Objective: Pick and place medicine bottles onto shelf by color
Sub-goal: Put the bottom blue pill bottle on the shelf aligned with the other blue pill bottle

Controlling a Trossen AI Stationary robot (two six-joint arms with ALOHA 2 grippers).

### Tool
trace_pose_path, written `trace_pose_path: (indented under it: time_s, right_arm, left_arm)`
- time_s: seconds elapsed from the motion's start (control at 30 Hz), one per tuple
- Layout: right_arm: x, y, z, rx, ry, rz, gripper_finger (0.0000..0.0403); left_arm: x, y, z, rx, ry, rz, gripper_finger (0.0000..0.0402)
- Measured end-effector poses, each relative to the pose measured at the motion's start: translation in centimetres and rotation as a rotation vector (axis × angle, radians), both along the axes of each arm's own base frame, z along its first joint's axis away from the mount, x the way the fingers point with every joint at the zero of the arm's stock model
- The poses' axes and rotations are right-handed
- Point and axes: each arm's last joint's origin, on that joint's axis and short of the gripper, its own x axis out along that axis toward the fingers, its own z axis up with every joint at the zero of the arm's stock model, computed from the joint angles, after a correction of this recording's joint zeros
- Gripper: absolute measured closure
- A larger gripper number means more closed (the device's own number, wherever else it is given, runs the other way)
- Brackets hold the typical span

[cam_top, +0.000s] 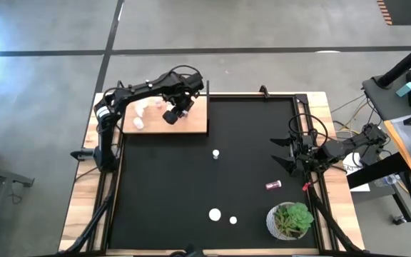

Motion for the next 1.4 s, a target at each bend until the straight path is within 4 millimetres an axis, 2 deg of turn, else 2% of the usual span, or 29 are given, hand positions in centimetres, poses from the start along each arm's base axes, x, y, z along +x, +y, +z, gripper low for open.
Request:
trace_pose_path:
  time_s: [0.63,1.23,1.4]
  right_arm:
    - [0.0,0.0,0.0,0.0,0.0,0.001,0.0019]
    - [0.0,0.0,0.0,0.0,0.0,0.0,0.0019]
    - [0.0,0.0,0.0,0.0,0.0,0.0,0.0019]
  left_arm:
    - [0.6,0.5,-2.6,-0.005,0.015,0.01,0.0292]
    - [0.4,1.3,-2.5,0.022,0.01,0.026,0.0292]
    - [0.3,1.4,-2.5,0.038,0.025,-0.025,0.0292]
